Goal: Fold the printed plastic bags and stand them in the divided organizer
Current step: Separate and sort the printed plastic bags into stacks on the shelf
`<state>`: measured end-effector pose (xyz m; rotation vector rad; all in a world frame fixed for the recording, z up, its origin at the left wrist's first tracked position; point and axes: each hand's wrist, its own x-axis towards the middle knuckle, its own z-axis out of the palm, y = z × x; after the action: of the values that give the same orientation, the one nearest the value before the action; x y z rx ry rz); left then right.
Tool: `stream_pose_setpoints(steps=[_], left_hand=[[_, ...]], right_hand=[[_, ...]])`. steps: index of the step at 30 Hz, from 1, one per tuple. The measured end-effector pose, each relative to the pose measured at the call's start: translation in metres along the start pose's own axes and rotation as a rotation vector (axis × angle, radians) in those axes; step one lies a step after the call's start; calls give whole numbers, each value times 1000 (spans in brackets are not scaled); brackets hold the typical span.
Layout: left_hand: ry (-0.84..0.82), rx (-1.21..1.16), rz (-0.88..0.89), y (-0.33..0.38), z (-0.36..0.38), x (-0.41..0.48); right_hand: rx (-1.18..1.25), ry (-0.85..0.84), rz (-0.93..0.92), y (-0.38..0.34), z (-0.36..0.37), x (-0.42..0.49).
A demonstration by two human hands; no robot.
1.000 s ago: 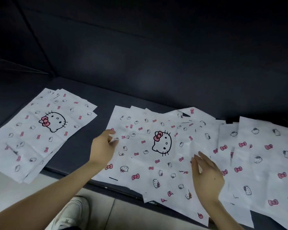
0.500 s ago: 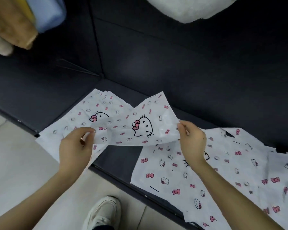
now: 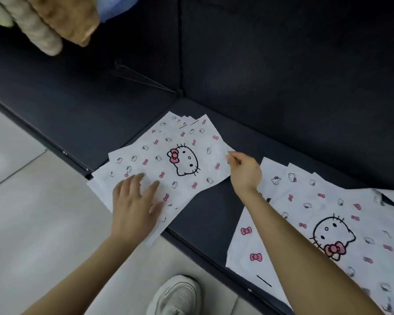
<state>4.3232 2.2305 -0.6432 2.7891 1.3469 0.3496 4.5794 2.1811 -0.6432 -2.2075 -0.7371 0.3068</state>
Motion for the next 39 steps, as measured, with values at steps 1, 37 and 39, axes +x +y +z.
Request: stream_pose_setpoints(steps=[1, 37, 39], left_hand=[[-88, 3, 51, 5, 7, 4], [-317, -662, 68, 215, 47, 10], [-309, -733, 25, 213, 39, 12]], right_hand=[[-37, -4, 5, 2, -3, 2], [-307, 418, -88, 169, -123, -125], [-200, 437, -133, 155, -125, -124]])
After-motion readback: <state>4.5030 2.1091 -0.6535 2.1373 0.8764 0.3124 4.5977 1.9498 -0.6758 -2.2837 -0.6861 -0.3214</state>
